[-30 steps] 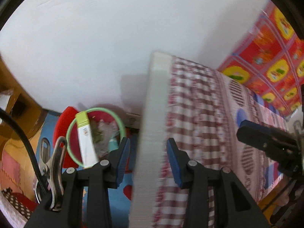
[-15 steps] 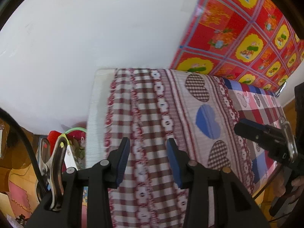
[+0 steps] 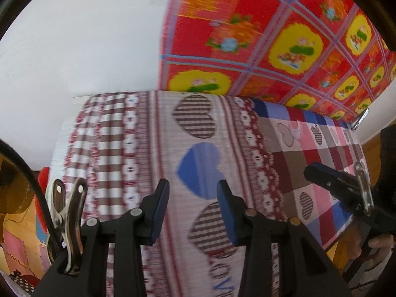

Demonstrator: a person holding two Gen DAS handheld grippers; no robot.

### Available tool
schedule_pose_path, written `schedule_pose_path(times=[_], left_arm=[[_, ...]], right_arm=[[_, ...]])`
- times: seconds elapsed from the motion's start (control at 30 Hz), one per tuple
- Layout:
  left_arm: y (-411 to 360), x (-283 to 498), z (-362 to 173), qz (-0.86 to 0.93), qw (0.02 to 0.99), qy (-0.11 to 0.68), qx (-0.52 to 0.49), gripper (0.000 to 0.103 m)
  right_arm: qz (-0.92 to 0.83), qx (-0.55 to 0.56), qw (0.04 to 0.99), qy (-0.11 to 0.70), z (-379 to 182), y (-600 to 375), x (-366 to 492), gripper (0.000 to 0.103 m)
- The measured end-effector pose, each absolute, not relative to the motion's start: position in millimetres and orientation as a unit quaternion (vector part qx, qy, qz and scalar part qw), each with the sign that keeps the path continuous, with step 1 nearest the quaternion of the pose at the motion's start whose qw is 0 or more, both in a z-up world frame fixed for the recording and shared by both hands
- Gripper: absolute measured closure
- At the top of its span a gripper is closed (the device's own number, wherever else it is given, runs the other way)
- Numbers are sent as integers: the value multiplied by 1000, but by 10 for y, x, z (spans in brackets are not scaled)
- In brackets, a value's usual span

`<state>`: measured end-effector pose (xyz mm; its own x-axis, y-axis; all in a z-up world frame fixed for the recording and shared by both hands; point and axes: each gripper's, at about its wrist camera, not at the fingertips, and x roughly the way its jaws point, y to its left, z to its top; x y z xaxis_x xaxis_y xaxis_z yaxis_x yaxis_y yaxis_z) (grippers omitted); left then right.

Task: Collect trash
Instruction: 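Move both open tools back from the bucket to the bed, then reach the open left tool down to the white paper cutout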

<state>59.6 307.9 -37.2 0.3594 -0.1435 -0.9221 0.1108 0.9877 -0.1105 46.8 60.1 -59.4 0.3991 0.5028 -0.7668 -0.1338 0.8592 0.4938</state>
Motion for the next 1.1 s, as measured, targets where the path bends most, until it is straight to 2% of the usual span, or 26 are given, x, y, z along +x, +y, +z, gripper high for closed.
schedule_pose_path(times=[0.7, 0.87, 1.1], left_arm=[[1504, 1163, -842, -150, 802, 577, 33, 61], [1284, 1356, -996, -163, 799, 578, 26, 71], [1035, 1594, -1179, -181, 796, 577, 22, 72]], right_arm=[[149, 201, 813, 526, -1141, -705, 728, 67], [149, 209, 809, 529, -1249, -827, 889, 76], [144, 222, 804, 532, -1365, -957, 1106, 84]])
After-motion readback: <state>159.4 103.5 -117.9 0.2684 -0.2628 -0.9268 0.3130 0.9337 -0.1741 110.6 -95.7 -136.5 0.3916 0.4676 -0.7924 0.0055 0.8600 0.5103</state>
